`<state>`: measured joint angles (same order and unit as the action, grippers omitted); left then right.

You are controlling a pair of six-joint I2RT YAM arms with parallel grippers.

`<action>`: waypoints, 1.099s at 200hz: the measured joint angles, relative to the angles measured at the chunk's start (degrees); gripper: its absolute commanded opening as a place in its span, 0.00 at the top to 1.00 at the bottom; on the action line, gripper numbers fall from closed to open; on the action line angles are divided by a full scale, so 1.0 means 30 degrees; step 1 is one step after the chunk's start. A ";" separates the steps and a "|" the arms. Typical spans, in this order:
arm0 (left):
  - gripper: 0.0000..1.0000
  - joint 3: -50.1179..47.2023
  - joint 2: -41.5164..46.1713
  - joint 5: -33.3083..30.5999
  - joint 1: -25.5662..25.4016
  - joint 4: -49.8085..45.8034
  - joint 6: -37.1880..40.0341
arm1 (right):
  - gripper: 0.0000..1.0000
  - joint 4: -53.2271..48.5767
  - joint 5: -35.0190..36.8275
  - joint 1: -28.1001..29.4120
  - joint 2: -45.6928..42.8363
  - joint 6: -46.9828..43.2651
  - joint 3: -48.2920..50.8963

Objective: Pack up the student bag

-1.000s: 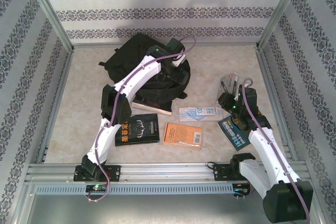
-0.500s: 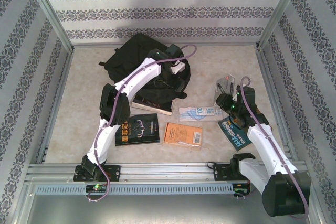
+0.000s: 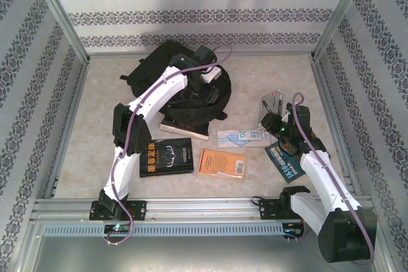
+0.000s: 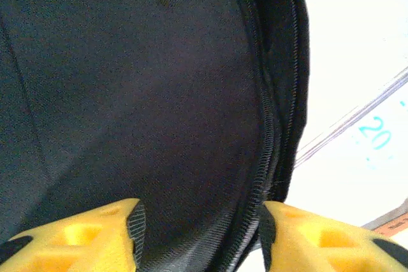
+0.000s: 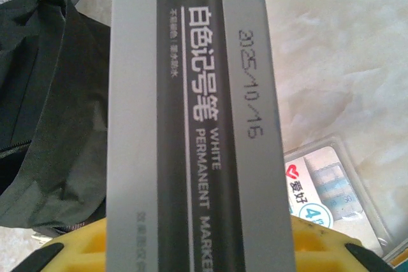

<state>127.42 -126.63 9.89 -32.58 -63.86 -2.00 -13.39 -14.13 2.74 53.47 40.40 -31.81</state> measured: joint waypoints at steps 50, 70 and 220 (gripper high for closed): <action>0.62 -0.0146 0.0000 0.0058 0.0153 0.0080 -0.0117 | 0.73 0.0124 -0.0335 -0.0007 0.0160 0.0073 0.0168; 0.48 -0.0146 0.0000 0.0073 0.0153 0.0087 -0.0146 | 0.73 0.0124 -0.0481 -0.0007 0.0197 0.0073 0.0168; 0.45 0.0321 -0.0809 0.0619 0.0168 0.0525 0.0109 | 0.73 0.0124 -0.0707 0.0000 0.0685 0.0066 0.0168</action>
<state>128.38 -129.05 11.75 -32.08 -62.28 -1.67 -13.02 -16.25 2.74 55.53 40.60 -31.31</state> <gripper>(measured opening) 0.547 0.355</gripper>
